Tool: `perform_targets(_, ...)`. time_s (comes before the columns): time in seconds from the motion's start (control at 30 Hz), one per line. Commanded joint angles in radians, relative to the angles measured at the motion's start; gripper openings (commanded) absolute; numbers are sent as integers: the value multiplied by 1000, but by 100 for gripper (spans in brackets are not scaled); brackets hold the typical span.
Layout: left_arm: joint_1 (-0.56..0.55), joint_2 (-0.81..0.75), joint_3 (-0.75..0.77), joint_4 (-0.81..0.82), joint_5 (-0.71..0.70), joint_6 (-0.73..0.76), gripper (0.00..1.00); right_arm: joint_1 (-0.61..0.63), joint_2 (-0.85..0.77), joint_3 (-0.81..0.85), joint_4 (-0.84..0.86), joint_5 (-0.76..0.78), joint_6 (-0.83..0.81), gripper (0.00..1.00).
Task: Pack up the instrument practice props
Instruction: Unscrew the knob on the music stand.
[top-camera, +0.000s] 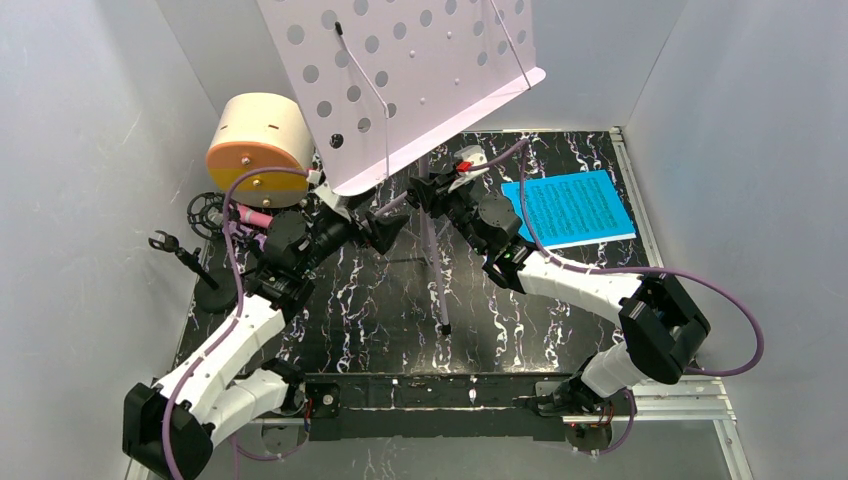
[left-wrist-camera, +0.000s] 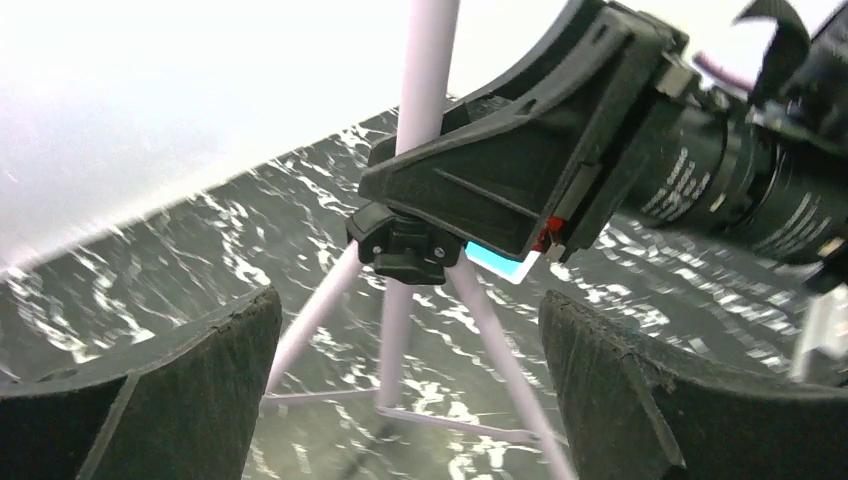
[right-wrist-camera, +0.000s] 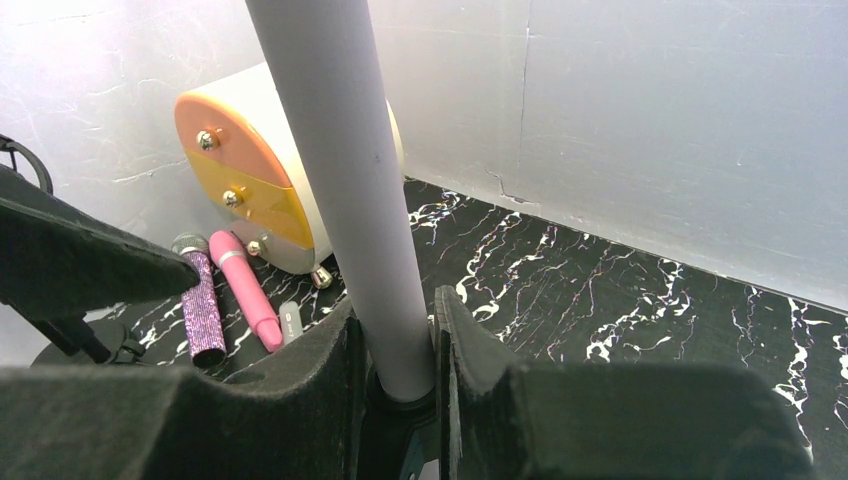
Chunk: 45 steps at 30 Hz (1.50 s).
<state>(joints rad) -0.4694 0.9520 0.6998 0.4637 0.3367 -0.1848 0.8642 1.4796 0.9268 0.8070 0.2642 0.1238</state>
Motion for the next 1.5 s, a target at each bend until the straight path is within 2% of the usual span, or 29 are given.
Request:
perform_targets(0.0, 1, -10, -28, 78, 23, 349, 96, -1, 10, -4, -129, 23, 106, 1)
perform_targets(0.17, 0, 37, -89, 251, 101, 577, 96, -1, 16, -6, -114, 5, 99, 1)
perform_targets(0.33, -14, 84, -96, 263, 151, 754, 96, -1, 12, -2, -124, -29, 80, 1)
perform_targets(0.57, -57, 151, -50, 263, 188, 845, 78, -1, 23, 11, -137, -50, 66, 1)
perform_targets(0.83, -94, 184, -49, 258, 147, 940, 59, -1, 28, 13, -142, -47, 65, 1)
perform_targets(1.3, -95, 254, -6, 224, 128, 963, 43, -2, 32, 13, -145, -47, 73, 1)
perform_targets(1.47, -95, 265, -3, 170, 95, 990, 29, -1, 41, 14, -144, -46, 75, 1)
